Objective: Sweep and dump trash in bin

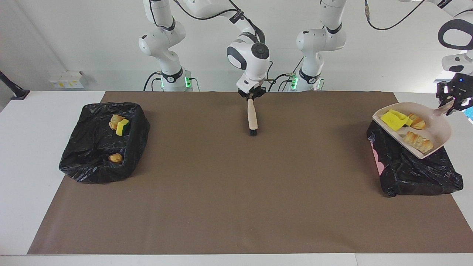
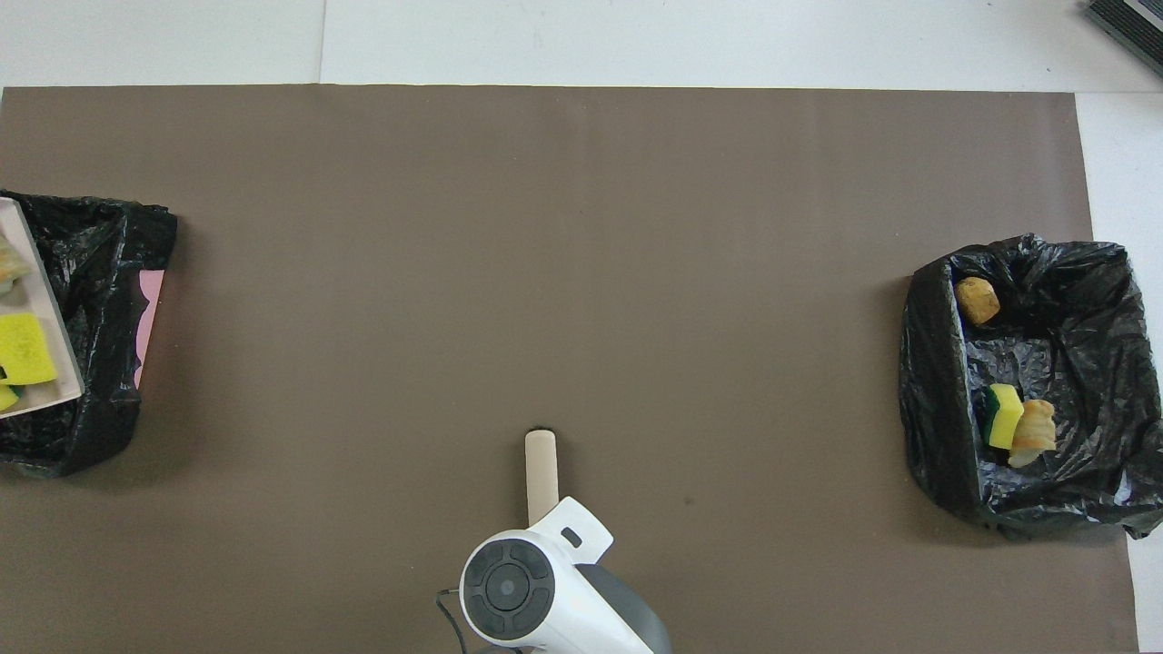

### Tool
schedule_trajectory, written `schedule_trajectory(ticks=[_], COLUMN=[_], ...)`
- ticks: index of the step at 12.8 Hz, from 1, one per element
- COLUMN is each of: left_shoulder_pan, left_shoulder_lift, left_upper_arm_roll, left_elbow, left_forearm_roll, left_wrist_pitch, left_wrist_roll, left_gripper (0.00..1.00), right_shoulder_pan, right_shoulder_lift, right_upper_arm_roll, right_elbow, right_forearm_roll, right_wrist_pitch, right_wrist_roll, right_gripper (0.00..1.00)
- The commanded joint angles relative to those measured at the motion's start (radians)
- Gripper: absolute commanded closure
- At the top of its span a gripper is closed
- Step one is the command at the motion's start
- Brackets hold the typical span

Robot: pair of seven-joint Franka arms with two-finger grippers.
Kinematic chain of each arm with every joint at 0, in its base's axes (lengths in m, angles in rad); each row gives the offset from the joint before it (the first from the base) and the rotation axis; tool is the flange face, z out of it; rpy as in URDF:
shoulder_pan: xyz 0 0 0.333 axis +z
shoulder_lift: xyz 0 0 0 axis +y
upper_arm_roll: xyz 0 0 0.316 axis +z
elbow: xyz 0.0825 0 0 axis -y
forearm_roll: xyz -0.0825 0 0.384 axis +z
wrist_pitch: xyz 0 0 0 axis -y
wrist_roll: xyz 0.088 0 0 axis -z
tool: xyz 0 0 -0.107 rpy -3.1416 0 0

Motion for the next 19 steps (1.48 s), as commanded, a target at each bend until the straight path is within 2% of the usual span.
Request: schedule_trajectory(ticks=[1, 4, 7, 10, 13, 17, 19], left_shoulder_pan=[0.013, 0.033, 0.018, 0.018, -0.016, -0.053, -0.061], left_shoulder_lift=[0.050, 0.050, 0.071, 0.108, 0.110, 0.108, 0.108], left_upper_arm_roll=[0.025, 0.048, 0.045, 0.045, 0.042, 0.035, 0.025], left_elbow=[0.080, 0.079, 0.085, 0.085, 0.088, 0.087, 0.087], left_forearm_roll=[0.126, 0.246, 0.361, 0.423, 0.552, 0.671, 0.763], left_wrist_pitch=[0.019, -0.007, 0.054, 0.086, 0.076, 0.064, 0.064], left_wrist_roll=[0.061, 0.057, 0.034, -0.040, -0.170, -0.181, -0.201], left_gripper=[1.00, 1.00, 1.00, 1.00, 1.00, 1.00, 1.00], right_shoulder_pan=[-0.043, -0.149, -0.268, -0.373, -0.472, -0.624, -0.690], right_shoulder_lift=[-0.010, -0.017, -0.020, -0.024, -0.069, -0.137, -0.155], right_upper_arm_roll=[-0.002, -0.001, 0.002, -0.001, -0.001, -0.005, -0.021], right_elbow=[0.044, 0.167, 0.293, 0.397, 0.427, 0.442, 0.450], right_forearm_roll=[-0.031, -0.036, -0.034, -0.037, -0.042, -0.048, -0.082], right_wrist_pitch=[-0.037, -0.161, -0.307, -0.443, -0.475, -0.484, -0.495], right_wrist_roll=[0.018, -0.007, -0.119, -0.245, -0.385, -0.550, -0.702], right_gripper=[0.00, 0.00, 0.00, 0.00, 0.00, 0.00, 0.00])
